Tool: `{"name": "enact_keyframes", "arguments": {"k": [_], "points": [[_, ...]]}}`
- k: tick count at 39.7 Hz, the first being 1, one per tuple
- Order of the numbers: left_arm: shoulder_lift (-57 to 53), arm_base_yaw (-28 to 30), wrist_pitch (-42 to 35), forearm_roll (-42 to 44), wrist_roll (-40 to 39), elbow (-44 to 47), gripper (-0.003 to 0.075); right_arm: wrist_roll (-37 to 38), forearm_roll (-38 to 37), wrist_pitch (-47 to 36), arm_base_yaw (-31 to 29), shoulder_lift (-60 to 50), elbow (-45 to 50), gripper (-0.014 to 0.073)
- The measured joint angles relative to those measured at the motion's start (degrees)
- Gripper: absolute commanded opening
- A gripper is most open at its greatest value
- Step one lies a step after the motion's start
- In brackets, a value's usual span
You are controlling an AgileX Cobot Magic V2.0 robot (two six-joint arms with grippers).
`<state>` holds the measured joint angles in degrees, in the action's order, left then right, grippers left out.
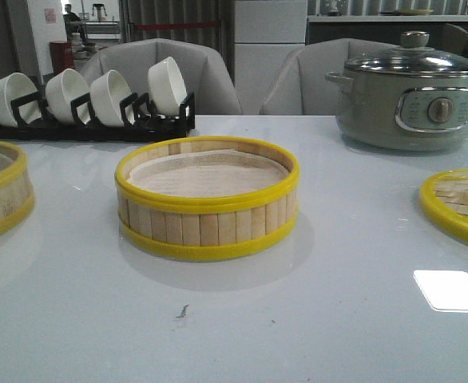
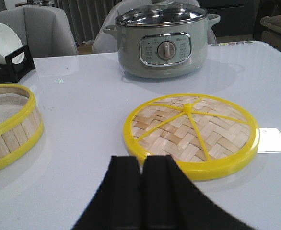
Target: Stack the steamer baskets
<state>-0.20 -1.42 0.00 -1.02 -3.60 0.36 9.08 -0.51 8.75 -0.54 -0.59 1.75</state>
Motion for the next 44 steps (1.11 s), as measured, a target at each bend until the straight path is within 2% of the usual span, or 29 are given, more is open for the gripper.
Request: {"name": "enact_keyframes", "arguments": {"k": [23,26,33,44], "points": [[0.00,0.00,0.00,0.00,0.00,-0.12,0.0087,0.00,0.00,0.00,0.00,0.00,0.00,0.0055],[0.00,0.00,2.26,-0.37,0.00,-1.61,0.0087,0.00,0.00,0.00,0.00,0.00,0.00,0.0055],[7.50,0.00,13.43,-0.38,-0.11,-15.12,0.0087,0.00,0.00,0.00,0.00,0.00,0.00,0.0055],[32.14,0.00,37.09,2.01,-0.11,-48.70,0.0087,0.00,0.00,0.00,0.00,0.00,0.00,0.0055]]}}
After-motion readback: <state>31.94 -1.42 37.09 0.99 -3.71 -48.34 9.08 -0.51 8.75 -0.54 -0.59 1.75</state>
